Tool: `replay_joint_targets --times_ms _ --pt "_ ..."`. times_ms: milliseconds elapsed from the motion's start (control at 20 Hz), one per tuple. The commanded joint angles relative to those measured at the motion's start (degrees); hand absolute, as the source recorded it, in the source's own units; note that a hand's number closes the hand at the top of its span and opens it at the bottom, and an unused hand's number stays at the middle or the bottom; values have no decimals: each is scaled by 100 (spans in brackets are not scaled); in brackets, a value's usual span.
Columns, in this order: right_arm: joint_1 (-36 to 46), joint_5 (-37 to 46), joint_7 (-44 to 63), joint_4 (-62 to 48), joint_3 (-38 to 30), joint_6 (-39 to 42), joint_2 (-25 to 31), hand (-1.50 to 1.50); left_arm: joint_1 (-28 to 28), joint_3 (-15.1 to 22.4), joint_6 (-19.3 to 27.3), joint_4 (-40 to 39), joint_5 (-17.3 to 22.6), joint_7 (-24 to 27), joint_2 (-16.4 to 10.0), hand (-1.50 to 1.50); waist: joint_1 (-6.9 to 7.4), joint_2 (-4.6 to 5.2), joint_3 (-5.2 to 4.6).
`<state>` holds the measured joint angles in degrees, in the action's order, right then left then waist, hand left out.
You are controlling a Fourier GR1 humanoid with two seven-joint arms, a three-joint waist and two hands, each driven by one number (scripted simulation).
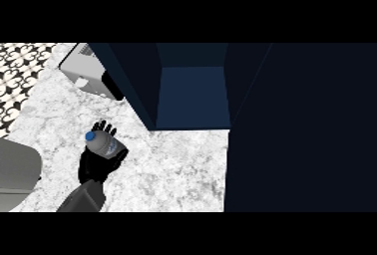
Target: Pick up the bottled water, place it into the cabinet and close the cabinet
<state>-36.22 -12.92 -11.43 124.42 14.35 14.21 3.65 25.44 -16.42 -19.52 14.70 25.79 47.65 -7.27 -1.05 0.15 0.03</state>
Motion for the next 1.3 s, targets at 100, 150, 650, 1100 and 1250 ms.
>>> replay_joint_targets --times_ms 100,150,650,1100,1250 --pt "8 24 306 319 133 -209 -31 -150 244 37 -372 -75 -60 60 -109 150 -4 10 -14" --pt "481 133 441 -102 146 -347 -150 -150 182 53 -180 -70 -85 335 169 150 22 15 -13" --pt "188 -3 -20 -203 -48 -87 26 -150 -514 559 -1351 -29 -531 -30 -367 150 71 0 -9" --pt "1 72 -135 -176 93 -106 64 -150 -618 412 -1608 310 -314 -142 -490 150 37 -7 -9" --pt "357 186 161 -163 110 -383 -50 -150 -789 477 -1567 863 -193 -438 -318 150 106 -23 -3"
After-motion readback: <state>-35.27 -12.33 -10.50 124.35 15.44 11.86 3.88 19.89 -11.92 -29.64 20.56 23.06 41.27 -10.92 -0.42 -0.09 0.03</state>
